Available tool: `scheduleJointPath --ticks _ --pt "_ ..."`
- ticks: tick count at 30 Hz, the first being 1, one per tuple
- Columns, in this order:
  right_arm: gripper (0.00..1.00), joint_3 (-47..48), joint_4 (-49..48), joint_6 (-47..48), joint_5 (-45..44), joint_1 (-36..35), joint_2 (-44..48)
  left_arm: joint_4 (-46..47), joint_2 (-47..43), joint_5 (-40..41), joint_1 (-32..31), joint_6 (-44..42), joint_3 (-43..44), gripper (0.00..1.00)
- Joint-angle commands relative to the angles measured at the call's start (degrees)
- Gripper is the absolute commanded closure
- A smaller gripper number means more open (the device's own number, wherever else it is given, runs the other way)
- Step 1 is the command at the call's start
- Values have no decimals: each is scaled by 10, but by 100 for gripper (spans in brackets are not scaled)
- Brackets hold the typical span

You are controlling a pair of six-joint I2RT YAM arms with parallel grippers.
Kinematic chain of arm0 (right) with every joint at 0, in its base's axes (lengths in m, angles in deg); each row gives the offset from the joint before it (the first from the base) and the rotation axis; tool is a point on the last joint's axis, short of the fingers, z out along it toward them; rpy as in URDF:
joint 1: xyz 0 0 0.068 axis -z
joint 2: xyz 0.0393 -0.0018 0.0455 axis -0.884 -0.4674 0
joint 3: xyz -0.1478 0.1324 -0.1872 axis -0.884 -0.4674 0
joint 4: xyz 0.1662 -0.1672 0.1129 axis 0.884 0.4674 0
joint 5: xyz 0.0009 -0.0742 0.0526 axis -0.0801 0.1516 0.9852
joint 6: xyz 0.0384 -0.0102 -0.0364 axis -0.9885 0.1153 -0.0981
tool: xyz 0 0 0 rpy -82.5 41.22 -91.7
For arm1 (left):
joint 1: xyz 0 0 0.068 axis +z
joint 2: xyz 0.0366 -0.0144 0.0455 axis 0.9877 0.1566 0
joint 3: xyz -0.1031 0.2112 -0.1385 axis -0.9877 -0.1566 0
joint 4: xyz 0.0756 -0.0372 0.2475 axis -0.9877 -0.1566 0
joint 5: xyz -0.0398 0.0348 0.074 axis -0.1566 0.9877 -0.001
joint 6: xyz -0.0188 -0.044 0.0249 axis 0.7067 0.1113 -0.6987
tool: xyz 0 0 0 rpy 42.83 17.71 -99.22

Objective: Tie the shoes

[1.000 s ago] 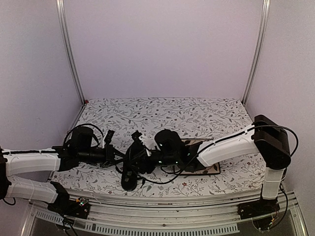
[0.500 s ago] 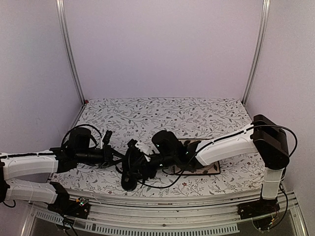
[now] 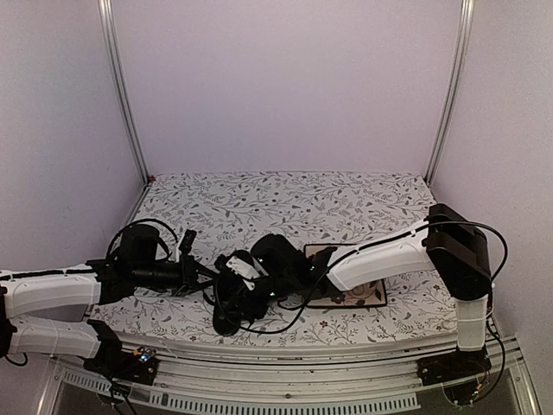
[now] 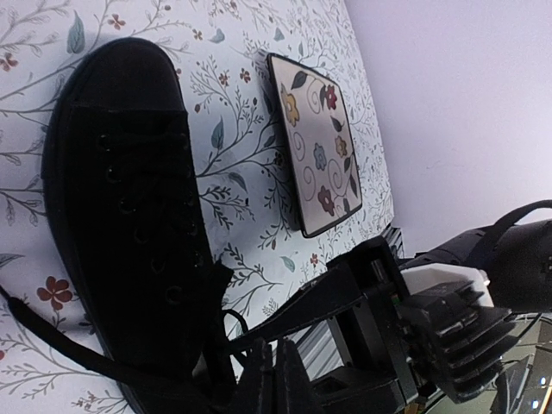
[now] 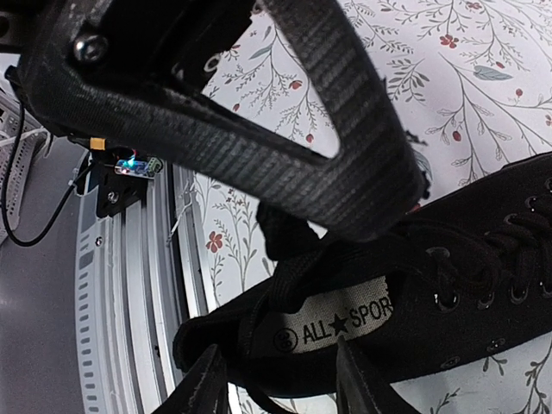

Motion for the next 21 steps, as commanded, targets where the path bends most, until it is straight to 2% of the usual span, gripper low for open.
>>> scheduleJointPath --ticks 1,5,9,14,21 --pt "58 29 25 1 0 -8 -20 1 0 -5 4 -6 0 100" --pt "72 36 33 6 -7 -14 -24 2 2 -4 6 -7 1 100" --pt "96 30 35 -2 -43 -14 -15 2 2 -6 7 -10 1 100" --pt "98 14 34 -34 -93 -4 14 6 -2 -16 10 -24 -6 100" --pt "98 23 45 -56 -116 30 23 13 -14 -40 11 -46 -17 100"
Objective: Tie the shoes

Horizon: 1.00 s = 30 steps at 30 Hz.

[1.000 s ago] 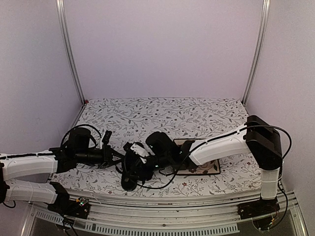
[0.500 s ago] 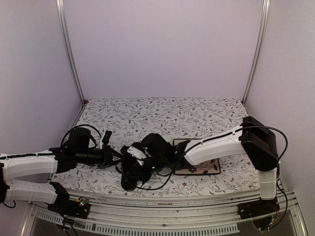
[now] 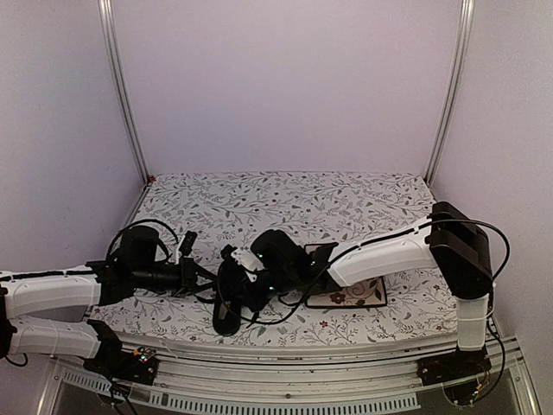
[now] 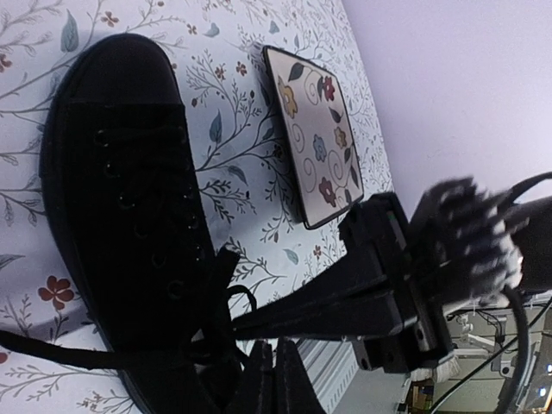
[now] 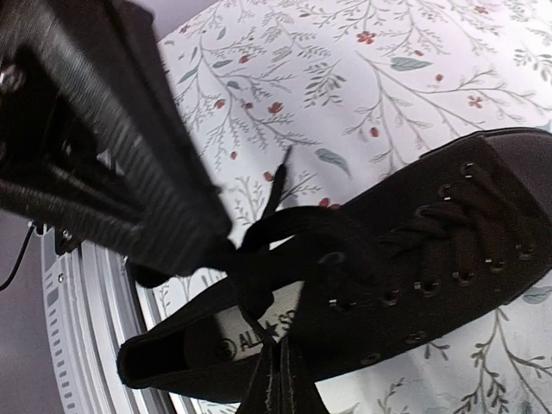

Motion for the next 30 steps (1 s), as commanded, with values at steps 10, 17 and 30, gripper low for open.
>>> scheduleJointPath --ticks 10,17,30 --pt "98 21 -6 -36 -42 31 11 -3 -27 -25 5 -26 -44 100" --pt "98 18 -22 -46 -23 31 6 -56 -32 -1 7 -39 -45 91" --pt "98 -7 -28 -40 -9 31 21 -183 -42 82 55 -111 40 33"
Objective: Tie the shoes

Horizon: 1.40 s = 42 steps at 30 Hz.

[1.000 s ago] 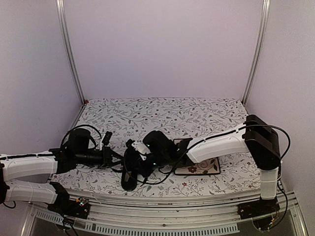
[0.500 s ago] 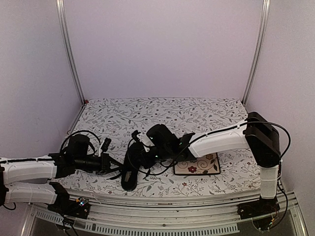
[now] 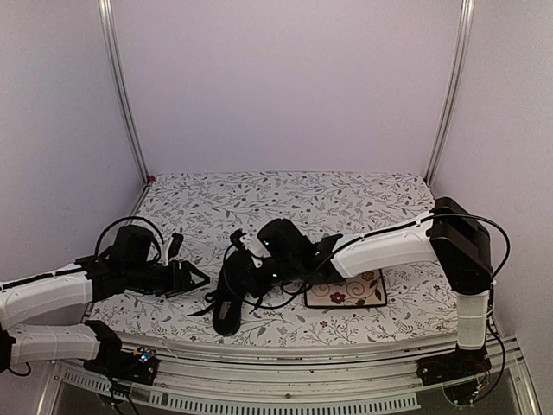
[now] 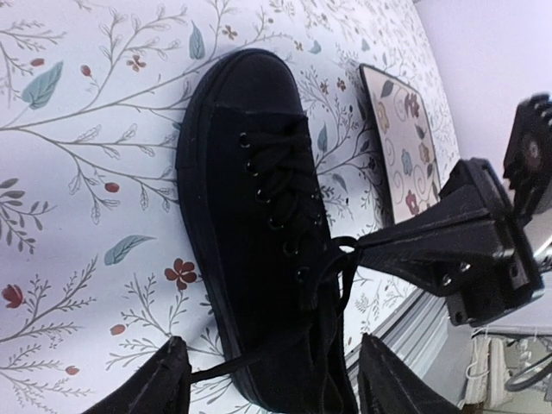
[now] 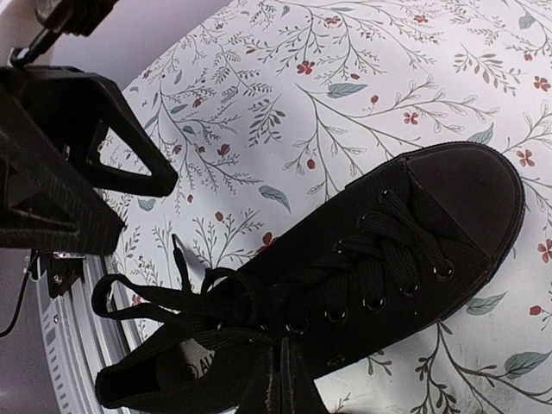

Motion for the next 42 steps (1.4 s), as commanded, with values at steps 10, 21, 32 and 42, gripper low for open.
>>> scheduleJointPath --ticks 10,21,32,42 --pt "98 -18 -31 -10 19 -1 19 101 126 -68 16 -8 45 46" --pt "98 -18 -34 -12 21 -1 17 164 177 -103 15 5 34 56" --pt "98 -18 -37 -14 23 -2 16 180 191 -116 12 14 21 69" --pt "98 -19 -38 -15 24 -1 16 194 202 -119 3 16 19 78"
